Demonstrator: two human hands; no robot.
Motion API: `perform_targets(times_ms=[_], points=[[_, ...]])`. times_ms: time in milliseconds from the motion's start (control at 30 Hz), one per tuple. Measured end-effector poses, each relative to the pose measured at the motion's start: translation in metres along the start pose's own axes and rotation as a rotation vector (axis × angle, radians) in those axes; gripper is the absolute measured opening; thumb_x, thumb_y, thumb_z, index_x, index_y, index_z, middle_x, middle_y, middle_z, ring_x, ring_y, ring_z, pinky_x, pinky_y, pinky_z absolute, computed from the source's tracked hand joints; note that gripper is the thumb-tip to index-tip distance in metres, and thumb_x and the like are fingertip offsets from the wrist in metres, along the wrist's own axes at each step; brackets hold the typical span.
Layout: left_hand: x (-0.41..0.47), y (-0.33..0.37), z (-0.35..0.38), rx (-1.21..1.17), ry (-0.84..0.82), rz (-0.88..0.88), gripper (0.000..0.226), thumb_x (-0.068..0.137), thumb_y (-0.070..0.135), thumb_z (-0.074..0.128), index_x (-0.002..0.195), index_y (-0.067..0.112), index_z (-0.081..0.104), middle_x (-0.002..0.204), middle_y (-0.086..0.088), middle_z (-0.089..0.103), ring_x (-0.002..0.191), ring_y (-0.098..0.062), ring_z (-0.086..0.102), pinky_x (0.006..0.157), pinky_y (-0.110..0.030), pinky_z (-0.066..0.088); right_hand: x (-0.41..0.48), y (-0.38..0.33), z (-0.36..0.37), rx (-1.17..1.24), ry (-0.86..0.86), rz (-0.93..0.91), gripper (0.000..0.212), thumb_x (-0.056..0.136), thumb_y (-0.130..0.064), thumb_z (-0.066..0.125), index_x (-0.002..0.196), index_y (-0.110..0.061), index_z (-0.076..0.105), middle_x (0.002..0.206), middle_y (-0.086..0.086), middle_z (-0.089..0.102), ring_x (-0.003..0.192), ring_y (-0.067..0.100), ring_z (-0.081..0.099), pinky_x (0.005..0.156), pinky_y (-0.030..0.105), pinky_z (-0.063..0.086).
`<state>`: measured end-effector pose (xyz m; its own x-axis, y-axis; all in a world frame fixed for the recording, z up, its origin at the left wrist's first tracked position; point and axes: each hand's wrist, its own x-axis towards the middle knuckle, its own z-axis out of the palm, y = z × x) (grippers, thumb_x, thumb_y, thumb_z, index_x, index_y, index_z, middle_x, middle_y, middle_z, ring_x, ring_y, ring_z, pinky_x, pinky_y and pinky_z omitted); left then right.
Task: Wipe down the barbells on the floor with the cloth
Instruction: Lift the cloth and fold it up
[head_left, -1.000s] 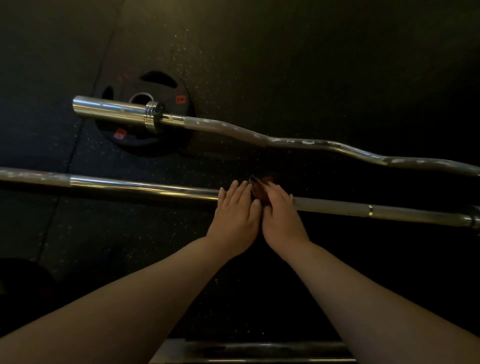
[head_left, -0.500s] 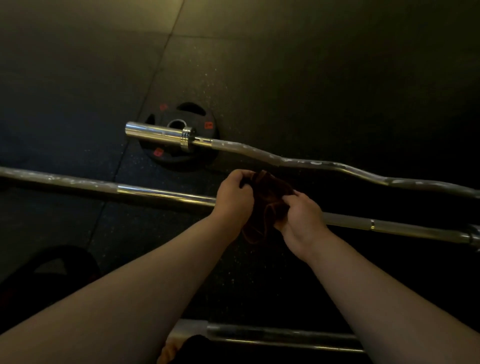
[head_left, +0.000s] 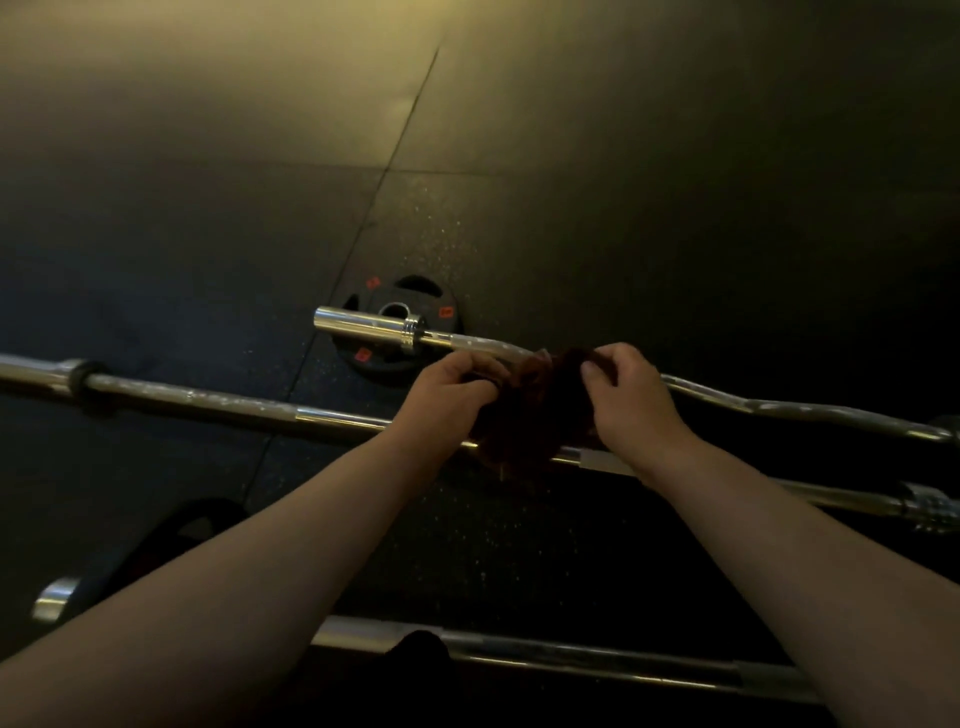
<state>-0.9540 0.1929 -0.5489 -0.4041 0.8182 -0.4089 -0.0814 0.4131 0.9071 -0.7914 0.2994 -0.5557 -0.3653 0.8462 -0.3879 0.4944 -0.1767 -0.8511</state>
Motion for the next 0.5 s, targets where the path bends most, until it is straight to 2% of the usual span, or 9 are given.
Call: perform_targets(times_ms=[67,133,200,233,333,400,433,500], points=[[-0.010,0.014,-0.013,-0.030,0.045,0.033,0.026,0.098,0.003,0.050,0.096,0.018,0.071,0.091,0.002,0.074,0.082,-0.007,0.071,0.064,-0.021,0.054,-0.003,-0.013,-0.016,-0.060,0.039,-0.065,0.016,0.107,-0.025,0.046,0.119,-0.026,0.057,0.111,-0.002,0.061,0.097,0.012,0.061,0.076,0.029,0.054],[-0.019,0.027,-0.025,-0.049,0.119,0.044,0.030,0.099,0.005,0.047,0.092,0.020,0.072,0.101,-0.005,0.072,0.095,-0.019,0.068,0.070,-0.028,0.053,-0.007,-0.029,-0.030,-0.045,0.059,-0.081,0.018,0.107,-0.025,0.047,0.121,-0.023,0.059,0.111,0.001,0.062,0.097,0.016,0.064,0.079,0.035,0.059],[-0.028,0.042,-0.033,-0.059,0.179,0.021,0.027,0.098,0.003,0.043,0.094,0.013,0.068,0.104,-0.009,0.068,0.099,-0.024,0.065,0.066,-0.030,0.055,-0.015,-0.047,-0.041,0.048,0.030,-0.088,0.019,0.106,-0.028,0.051,0.119,-0.021,0.062,0.110,0.005,0.067,0.097,0.022,0.069,0.086,0.043,0.061],[-0.034,0.050,-0.034,-0.041,0.170,0.013,0.024,0.098,0.002,0.042,0.097,0.009,0.064,0.105,-0.009,0.066,0.098,-0.025,0.063,0.064,-0.030,0.056,-0.021,-0.057,-0.044,0.086,-0.010,-0.119,0.017,0.105,-0.027,0.054,0.117,-0.021,0.064,0.109,0.006,0.070,0.097,0.022,0.071,0.087,0.043,0.062],[-0.055,0.074,-0.030,0.173,-0.024,0.054,0.017,0.098,0.008,0.051,0.112,0.016,0.059,0.120,-0.008,0.061,0.101,-0.021,0.064,0.072,-0.025,0.053,-0.045,-0.092,-0.045,0.078,-0.231,-0.271,0.013,0.102,-0.020,0.060,0.112,-0.021,0.067,0.102,0.003,0.074,0.096,0.019,0.073,0.080,0.031,0.061],[-0.068,0.089,-0.024,0.170,-0.207,0.137,0.037,0.096,0.012,0.062,0.129,0.025,0.053,0.129,-0.004,0.061,0.108,-0.015,0.066,0.083,-0.026,0.055,-0.063,-0.115,-0.044,-0.041,-0.361,-0.376,0.012,0.100,-0.020,0.062,0.108,-0.024,0.070,0.096,0.000,0.075,0.090,0.015,0.074,0.074,0.025,0.060],[-0.075,0.099,-0.021,0.154,-0.243,0.183,0.043,0.094,0.012,0.066,0.133,0.026,0.052,0.127,-0.004,0.064,0.109,-0.014,0.067,0.089,-0.031,0.057,-0.072,-0.127,-0.046,-0.102,-0.393,-0.420,0.011,0.100,-0.022,0.063,0.106,-0.027,0.071,0.095,-0.002,0.076,0.087,0.013,0.074,0.072,0.024,0.059],[-0.090,0.119,-0.016,0.228,-0.225,0.257,0.035,0.095,0.012,0.067,0.128,0.021,0.061,0.116,-0.004,0.071,0.106,-0.015,0.070,0.095,-0.037,0.057,-0.086,-0.149,-0.058,-0.153,-0.377,-0.482,0.009,0.098,-0.025,0.066,0.101,-0.029,0.072,0.092,-0.003,0.076,0.083,0.012,0.074,0.070,0.024,0.058]])
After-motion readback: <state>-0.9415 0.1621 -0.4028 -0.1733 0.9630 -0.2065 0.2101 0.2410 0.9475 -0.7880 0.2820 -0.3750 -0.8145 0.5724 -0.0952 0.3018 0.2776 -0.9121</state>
